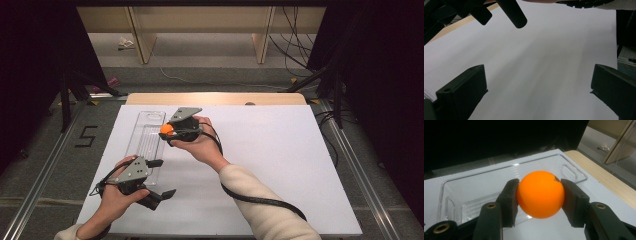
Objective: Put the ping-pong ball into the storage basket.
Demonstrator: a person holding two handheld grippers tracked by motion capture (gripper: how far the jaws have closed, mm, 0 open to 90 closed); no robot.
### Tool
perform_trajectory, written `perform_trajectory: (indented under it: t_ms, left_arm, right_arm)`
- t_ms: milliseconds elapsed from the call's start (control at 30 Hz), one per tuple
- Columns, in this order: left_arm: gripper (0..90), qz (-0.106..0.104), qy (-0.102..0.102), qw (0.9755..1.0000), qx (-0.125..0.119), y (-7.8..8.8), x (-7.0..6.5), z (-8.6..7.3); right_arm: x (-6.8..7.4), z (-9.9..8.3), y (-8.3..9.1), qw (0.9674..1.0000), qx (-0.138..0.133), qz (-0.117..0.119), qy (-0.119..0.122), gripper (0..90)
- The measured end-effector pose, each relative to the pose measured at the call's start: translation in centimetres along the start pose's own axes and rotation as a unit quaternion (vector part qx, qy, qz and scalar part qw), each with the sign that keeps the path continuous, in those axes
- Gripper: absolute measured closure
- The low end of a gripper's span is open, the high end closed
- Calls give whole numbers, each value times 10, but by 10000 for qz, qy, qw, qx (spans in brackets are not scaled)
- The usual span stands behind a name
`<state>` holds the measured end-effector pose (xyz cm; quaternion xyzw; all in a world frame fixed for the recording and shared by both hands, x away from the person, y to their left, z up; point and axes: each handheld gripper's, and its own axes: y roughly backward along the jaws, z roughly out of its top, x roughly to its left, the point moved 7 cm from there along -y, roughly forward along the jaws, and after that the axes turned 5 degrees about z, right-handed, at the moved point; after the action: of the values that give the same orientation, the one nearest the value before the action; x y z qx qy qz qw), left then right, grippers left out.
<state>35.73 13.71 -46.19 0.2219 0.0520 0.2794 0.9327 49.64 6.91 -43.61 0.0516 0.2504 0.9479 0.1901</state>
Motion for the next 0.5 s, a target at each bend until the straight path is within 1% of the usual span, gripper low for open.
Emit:
perform_trajectory:
  t_ms: [500]
  left_arm:
    - [0, 2, -8, 10000, 4, 0, 0, 0]
  right_arm:
    - [1, 5, -4, 10000, 1, 19, 19, 515]
